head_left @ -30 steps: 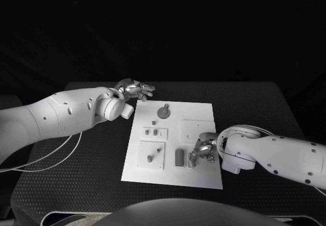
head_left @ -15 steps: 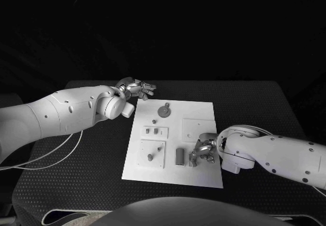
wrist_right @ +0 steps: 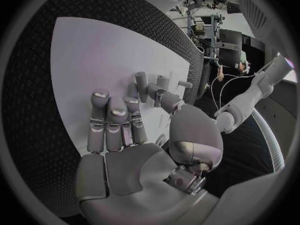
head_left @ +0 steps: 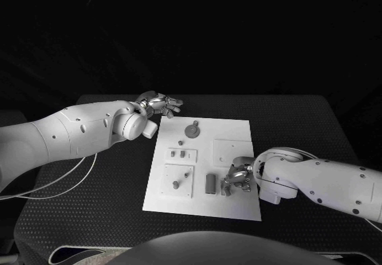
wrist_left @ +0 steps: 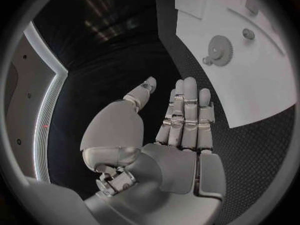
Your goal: Assemble the parts on the task board
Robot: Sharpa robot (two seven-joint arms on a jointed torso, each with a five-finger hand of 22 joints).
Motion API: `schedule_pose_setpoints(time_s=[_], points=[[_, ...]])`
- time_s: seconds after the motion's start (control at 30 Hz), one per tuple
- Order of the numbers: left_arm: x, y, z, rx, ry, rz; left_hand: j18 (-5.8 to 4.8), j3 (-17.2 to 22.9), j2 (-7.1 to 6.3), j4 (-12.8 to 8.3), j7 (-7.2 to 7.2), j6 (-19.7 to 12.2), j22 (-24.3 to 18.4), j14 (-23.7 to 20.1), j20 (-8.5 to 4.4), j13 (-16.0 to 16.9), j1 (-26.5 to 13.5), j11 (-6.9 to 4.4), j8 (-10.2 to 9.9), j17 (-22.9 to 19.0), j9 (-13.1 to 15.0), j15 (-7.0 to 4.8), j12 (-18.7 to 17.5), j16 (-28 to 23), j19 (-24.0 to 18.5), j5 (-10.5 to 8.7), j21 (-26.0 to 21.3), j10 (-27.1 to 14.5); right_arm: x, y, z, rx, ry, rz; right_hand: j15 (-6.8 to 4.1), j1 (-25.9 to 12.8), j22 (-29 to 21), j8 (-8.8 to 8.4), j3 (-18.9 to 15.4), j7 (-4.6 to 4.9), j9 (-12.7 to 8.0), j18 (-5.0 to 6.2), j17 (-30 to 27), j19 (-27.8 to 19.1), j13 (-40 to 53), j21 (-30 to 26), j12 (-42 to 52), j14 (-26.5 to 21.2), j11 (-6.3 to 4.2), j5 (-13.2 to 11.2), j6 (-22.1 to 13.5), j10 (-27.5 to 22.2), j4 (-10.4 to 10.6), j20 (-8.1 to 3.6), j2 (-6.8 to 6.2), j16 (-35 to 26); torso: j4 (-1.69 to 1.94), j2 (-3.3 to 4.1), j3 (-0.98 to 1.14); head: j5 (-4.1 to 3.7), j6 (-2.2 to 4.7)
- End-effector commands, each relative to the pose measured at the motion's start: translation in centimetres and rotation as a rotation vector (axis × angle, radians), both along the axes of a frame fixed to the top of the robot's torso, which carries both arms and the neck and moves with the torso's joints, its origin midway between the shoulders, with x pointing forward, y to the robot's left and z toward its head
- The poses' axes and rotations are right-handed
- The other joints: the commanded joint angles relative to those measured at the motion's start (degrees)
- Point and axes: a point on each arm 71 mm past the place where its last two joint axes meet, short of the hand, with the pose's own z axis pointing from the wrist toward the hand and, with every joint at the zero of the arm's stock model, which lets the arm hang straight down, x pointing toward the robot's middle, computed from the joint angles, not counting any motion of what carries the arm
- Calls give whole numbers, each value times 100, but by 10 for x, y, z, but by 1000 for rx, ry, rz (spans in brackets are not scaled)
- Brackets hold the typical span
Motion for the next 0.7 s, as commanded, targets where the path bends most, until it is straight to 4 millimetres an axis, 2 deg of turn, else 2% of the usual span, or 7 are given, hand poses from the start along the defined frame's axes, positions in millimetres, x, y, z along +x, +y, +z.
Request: schedule_pose_setpoints(time_s=[0.03,0.23,0.53,0.6,0.7], points=[[0,-3,1,-4,-2,-19,-25,13,12,14,0,-54,6,11,-230,5,-17,7,24,5,-6,10,9,-21,-32,14,-33,-15,-2,4,-2,24,1,14,-47,-100,-8,-21,-18,80,-14,71,9,-8,6,16,36,17,-30,-85,-50,-1,76,-19,18,11,-3,-1,-4,1,-2],[0,-3,1,-4,-1,-20,-25,12,11,16,0,-55,7,10,-229,5,-18,7,25,6,-7,10,9,-22,-32,14,-34,-16,-3,6,-1,32,-2,17,-59,-254,-11,1,44,61,-28,71,15,-2,0,19,45,27,-50,-246,-4,29,216,-28,113,16,-2,0,-4,-4,-5],[0,-3,1,-4,0,-21,-26,12,10,18,0,-55,10,10,-229,6,-20,7,26,8,-8,10,9,-24,-32,14,-35,-16,-4,7,-1,36,5,31,-67,-435,-5,25,98,42,-44,71,22,7,-1,35,53,38,-68,-321,51,56,301,-32,173,25,-4,0,-2,-2,-12],[0,-3,1,-3,0,-21,-26,12,10,19,0,-56,10,9,-229,6,-20,7,26,8,-9,10,9,-24,-32,14,-35,-16,-5,7,-1,37,7,35,-75,-557,-3,31,223,30,-63,71,25,1,2,37,54,40,-79,-464,73,63,372,-39,228,27,-4,0,-2,-2,-12],[0,-2,1,-3,0,-20,-26,12,10,19,0,-56,11,9,-229,6,-20,7,26,9,-9,10,9,-24,-33,14,-36,-16,-6,8,-1,40,14,44,-76,-589,0,32,262,30,-70,71,26,1,3,42,55,40,-80,-490,77,65,366,-41,227,28,-6,-2,0,-1,-11]])
